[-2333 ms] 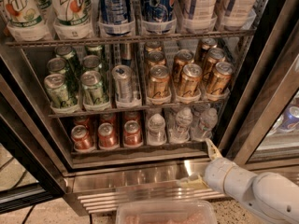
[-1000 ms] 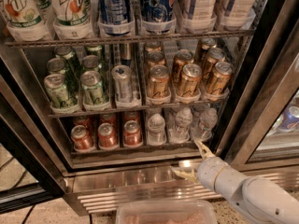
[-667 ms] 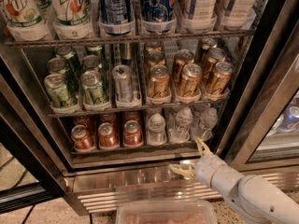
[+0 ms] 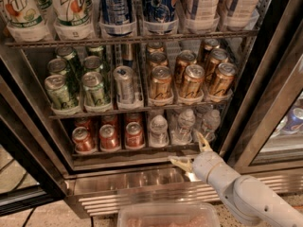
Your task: Pick water bottle from bottom shelf of fridge
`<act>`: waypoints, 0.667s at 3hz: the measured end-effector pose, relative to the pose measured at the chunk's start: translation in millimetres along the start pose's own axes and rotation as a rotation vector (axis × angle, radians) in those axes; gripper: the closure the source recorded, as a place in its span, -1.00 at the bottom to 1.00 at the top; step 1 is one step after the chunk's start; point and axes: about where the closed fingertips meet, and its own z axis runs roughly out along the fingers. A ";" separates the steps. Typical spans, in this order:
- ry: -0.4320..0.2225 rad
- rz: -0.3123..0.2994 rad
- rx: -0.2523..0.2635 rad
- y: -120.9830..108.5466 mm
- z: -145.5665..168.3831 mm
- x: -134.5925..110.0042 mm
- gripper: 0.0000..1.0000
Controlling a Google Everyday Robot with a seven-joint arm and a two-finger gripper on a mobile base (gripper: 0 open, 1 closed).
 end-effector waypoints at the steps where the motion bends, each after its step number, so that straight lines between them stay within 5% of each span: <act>1: -0.021 0.026 0.048 -7.4 4.9 -0.9 -0.34; 2: -0.038 0.048 0.099 -15.5 6.1 0.4 -0.26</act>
Offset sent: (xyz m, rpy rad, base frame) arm 0.0184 -0.0202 0.0034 0.0841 -0.0783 -0.1520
